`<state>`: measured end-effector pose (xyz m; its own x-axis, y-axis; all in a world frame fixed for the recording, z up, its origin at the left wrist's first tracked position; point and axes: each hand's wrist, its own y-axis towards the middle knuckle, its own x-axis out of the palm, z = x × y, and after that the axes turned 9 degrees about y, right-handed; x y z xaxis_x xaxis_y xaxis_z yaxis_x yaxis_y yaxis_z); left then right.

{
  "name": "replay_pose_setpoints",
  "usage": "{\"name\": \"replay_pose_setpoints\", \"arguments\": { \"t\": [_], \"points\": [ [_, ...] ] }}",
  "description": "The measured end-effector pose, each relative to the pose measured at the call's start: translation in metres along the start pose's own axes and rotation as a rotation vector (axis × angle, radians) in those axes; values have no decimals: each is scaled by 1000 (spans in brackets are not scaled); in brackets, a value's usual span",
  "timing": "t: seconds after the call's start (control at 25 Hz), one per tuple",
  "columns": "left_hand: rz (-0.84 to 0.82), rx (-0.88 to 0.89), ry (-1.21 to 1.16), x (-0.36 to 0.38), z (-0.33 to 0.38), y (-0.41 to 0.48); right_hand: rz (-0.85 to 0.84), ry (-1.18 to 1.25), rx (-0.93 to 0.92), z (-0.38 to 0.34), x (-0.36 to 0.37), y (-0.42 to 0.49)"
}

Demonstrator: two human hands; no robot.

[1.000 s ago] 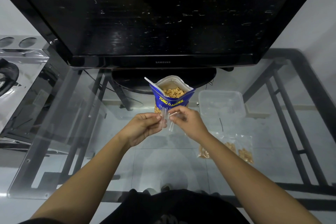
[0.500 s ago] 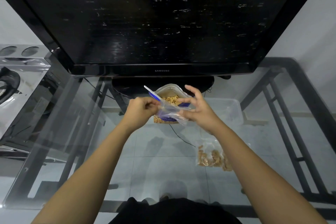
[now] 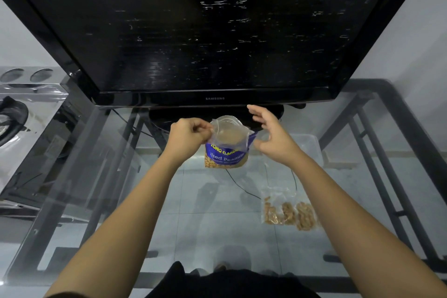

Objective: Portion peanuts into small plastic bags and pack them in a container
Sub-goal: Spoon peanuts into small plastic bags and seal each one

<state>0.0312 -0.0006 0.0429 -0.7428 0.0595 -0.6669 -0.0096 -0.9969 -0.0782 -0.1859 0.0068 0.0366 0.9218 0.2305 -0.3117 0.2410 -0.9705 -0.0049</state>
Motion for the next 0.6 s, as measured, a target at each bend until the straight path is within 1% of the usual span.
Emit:
{"name": "replay_pose_setpoints", "arguments": {
  "t": [0.04, 0.12, 0.16, 0.2, 0.32, 0.36, 0.44, 0.6],
  "points": [
    [2, -7, -32, 0, 1, 1, 18, -136, -62, -2, 3, 0],
    [-30, -15, -118, -1, 5, 1, -42, -367, -163, -5, 16, 1],
    [-57, -16, -162, 0, 8, 0, -63, -448, -180, -6, 25, 1],
    [-81, -14, -193, 0, 9, 0, -44, -494, -189, -7, 32, 2],
    [-112, -3, -216, -1, 10, 0, 114, -460, -227, -7, 40, 6],
    [-109, -5, -224, -2, 9, 0, 135, -424, -227, -7, 40, 7],
    [-101, -9, -238, -2, 8, -1, 118, -340, -196, -7, 39, 7],
    [-146, -9, -261, 2, 6, -1, 87, -195, -158, -5, 39, 6]
  ]
}}
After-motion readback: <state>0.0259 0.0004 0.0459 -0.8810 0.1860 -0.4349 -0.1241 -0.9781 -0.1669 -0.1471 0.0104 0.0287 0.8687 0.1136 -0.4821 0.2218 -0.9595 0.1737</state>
